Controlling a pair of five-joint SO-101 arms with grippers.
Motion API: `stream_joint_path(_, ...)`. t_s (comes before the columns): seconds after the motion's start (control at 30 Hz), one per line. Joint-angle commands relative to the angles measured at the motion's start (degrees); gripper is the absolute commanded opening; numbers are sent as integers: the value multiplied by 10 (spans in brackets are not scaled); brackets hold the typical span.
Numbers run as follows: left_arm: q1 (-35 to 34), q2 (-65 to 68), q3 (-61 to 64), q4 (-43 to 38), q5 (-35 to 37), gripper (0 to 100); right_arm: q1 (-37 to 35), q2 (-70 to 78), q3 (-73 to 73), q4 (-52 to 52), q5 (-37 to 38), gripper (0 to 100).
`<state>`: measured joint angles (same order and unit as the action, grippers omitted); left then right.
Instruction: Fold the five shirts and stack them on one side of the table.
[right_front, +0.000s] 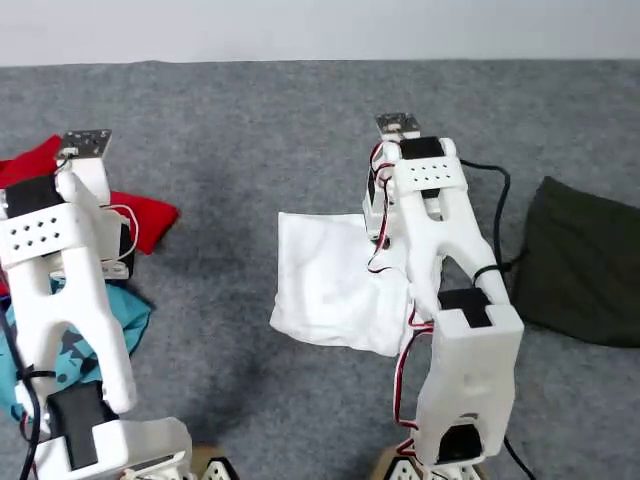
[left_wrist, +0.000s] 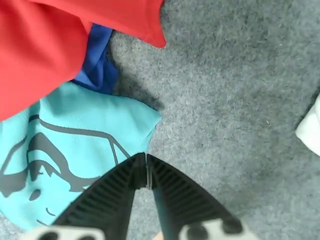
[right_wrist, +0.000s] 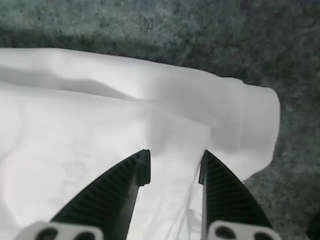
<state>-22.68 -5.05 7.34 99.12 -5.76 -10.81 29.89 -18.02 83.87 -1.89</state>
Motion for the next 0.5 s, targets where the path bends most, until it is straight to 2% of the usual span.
stream_joint_path(0.0, -2, -30, 6, 14, -1, 6, 1, 0, -33, -12, -7, 165)
stream_joint_path(0.1, -1, -30, 11, 14, -1, 6, 0, 3, -33, -12, -7, 138)
stream_joint_path(0.27, 0, -30, 11, 14, -1, 6, 4, 1, -33, -27, -2, 4)
stream_joint_path(0.47, 1, -30, 11, 14, -1, 6, 6, -2, -33, -22, -1, 10)
